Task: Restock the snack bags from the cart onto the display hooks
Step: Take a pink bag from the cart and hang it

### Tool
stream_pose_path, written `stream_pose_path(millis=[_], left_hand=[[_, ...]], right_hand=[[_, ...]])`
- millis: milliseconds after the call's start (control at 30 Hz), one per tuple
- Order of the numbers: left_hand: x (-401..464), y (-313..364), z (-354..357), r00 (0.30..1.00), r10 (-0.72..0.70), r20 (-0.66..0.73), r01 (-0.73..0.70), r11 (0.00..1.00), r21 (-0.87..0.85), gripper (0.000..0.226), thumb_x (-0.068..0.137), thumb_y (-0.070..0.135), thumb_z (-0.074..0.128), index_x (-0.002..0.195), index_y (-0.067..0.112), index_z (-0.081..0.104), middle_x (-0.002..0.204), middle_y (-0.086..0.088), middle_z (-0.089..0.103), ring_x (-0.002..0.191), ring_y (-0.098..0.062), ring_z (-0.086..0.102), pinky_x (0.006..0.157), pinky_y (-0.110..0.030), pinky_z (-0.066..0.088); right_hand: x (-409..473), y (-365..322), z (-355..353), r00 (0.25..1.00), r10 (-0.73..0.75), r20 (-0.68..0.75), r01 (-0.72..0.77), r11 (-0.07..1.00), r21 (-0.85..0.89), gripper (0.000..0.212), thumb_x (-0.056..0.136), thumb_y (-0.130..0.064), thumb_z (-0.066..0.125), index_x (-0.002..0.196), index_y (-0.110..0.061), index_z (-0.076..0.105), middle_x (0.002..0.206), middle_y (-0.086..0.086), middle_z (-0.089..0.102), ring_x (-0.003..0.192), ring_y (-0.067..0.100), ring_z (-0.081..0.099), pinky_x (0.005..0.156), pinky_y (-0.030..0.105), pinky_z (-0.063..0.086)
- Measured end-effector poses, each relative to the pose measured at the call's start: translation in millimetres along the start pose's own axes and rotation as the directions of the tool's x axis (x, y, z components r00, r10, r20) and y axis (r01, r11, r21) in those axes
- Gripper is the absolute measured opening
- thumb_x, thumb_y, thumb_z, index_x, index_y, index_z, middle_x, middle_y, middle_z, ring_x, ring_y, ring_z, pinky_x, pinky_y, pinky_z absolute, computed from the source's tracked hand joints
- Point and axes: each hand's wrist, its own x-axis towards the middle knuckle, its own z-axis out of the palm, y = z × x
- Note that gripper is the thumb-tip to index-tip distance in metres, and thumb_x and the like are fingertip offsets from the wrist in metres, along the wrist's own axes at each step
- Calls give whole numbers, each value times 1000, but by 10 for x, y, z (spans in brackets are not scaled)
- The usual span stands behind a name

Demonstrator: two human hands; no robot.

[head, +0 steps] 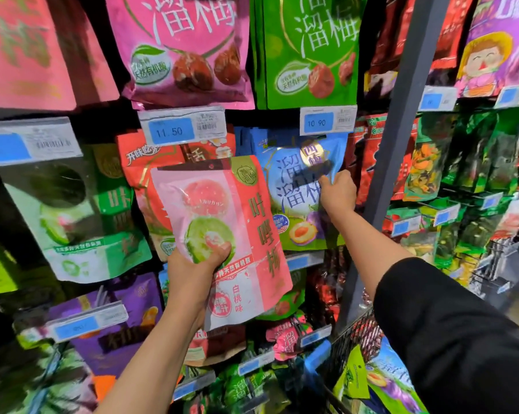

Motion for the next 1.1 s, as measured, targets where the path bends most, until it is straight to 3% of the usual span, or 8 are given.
stream_pose_path(millis=[167, 400, 533, 600, 667, 767, 900, 1100], left_hand=[[79, -121, -139, 992, -23, -120, 29, 998, 50, 28, 73, -5, 76, 93, 13, 70, 93, -10, 74, 90, -31, 70, 87, -53, 54], [74, -181, -248, 987, -33, -156, 42, 998, 53, 28, 75, -7, 73, 95, 12, 67, 91, -9, 74, 84, -29, 70, 77, -43, 56], [28, -159, -279, 991, -55, -125, 56, 998, 8, 27, 76, -9, 70, 95, 10, 66, 85, -6, 75, 77, -24, 71, 64, -33, 56], [6, -145, -303, 994, -57, -95, 58, 998, 1, 28, 76, -9, 70, 96, 9, 66, 87, -7, 75, 78, -23, 71, 65, -32, 57], [-30, -126, -332, 996, -52, -66, 52, 999, 2, 28, 76, -9, 69, 97, 10, 66, 89, -7, 75, 79, -21, 71, 67, -32, 56], [-98, -90, -389, 998, -58, -24, 58, 998, 8, 31, 76, -8, 70, 101, 9, 65, 93, -9, 74, 83, -23, 71, 70, -33, 58], [-188, -9, -526, 995, -93, 25, 94, 995, -26, 34, 69, -2, 72, 100, 9, 66, 95, -10, 74, 85, -24, 71, 73, -35, 59], [-273, 222, -687, 998, -23, 51, 27, 997, -74, 47, 57, 0, 79, 101, 7, 64, 89, -8, 74, 79, -21, 71, 63, -29, 56]], right_hand=[[181, 22, 208, 998, 68, -2, -68, 996, -51, 50, 93, -36, 60, 119, 3, 43, 122, 26, 57, 113, 43, 55, 85, 44, 43], [143, 100, 428, 980, 151, -133, -164, 982, -93, 61, 86, -36, 69, 124, 0, 39, 127, 25, 53, 119, 41, 50, 92, 46, 41], [-232, 22, 509, 913, -123, -388, 96, 991, -90, 47, 81, -26, 70, 117, -3, 49, 117, 15, 51, 110, 34, 49, 92, 40, 37], [-468, -85, 564, 942, -228, -245, 289, 924, 249, 27, 84, -25, 69, 100, -7, 55, 91, 4, 58, 85, 25, 58, 76, 34, 43], [-702, -273, 588, 962, -208, 177, 66, 807, 586, 21, 88, -33, 67, 80, -15, 59, 67, -3, 59, 60, 13, 58, 57, 26, 44], [-1012, -530, 544, 733, -242, 636, -302, 721, 623, 18, 89, -29, 66, 82, -13, 68, 73, 6, 71, 58, 12, 63, 53, 22, 51], [-1289, -703, 398, 634, -289, 717, -424, 645, 636, 7, 92, -12, 60, 92, -12, 67, 73, 4, 73, 60, 14, 68, 55, 25, 56], [-1559, -996, 166, 761, -412, 501, -180, 607, 774, 12, 89, -4, 61, 89, -12, 69, 77, 0, 73, 66, 11, 67, 65, 26, 56]])
